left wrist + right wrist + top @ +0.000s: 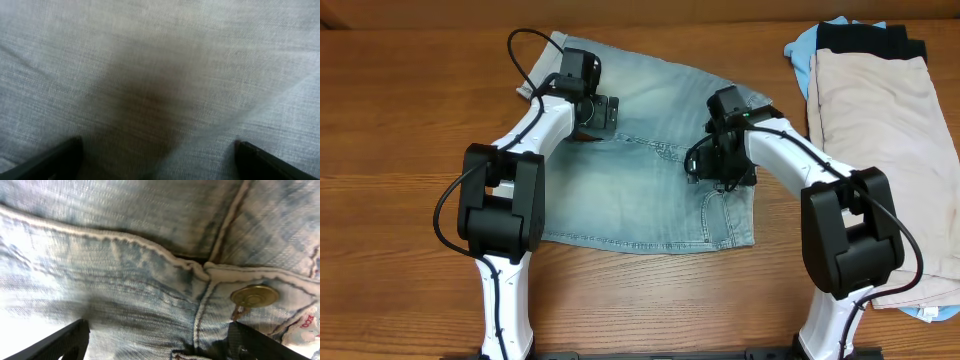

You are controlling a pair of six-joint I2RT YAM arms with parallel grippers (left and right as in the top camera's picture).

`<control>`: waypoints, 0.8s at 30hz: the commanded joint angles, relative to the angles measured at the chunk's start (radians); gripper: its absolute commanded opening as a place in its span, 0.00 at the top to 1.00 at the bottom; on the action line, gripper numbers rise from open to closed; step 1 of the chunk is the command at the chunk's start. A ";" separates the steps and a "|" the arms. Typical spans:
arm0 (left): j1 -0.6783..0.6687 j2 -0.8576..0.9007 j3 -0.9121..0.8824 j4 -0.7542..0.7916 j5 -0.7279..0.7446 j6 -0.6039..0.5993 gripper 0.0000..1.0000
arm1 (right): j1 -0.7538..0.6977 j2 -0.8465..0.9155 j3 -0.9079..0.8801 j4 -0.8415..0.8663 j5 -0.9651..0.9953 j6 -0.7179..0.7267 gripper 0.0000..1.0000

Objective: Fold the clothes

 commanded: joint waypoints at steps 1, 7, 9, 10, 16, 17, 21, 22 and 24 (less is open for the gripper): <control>0.012 0.066 -0.025 -0.100 -0.061 -0.097 0.00 | -0.040 0.051 -0.026 0.099 0.030 0.022 0.07; 0.029 0.066 -0.025 -0.286 -0.061 -0.162 0.00 | -0.041 0.051 -0.026 0.272 0.030 0.062 0.08; 0.043 0.065 -0.022 -0.296 -0.062 -0.159 0.00 | -0.041 0.051 -0.021 0.313 0.030 0.061 0.12; 0.051 0.064 -0.014 -0.299 -0.062 -0.158 0.00 | -0.041 0.051 -0.011 0.311 0.029 0.061 0.14; 0.098 0.055 0.405 -0.631 -0.062 -0.175 0.00 | -0.041 -0.106 0.158 0.137 0.080 0.060 0.10; 0.101 0.053 0.591 -0.799 -0.061 -0.199 0.00 | -0.041 -0.169 0.218 0.066 0.082 0.061 0.06; 0.101 0.052 0.974 -1.110 -0.061 -0.217 0.00 | -0.041 -0.319 0.352 -0.117 0.080 0.072 0.00; 0.101 0.051 1.055 -1.174 -0.061 -0.232 0.00 | -0.041 -0.347 0.371 -0.145 0.079 0.072 0.00; 0.101 0.001 1.198 -1.207 0.095 -0.159 0.00 | -0.041 -0.457 0.407 -0.207 0.053 0.072 0.00</control>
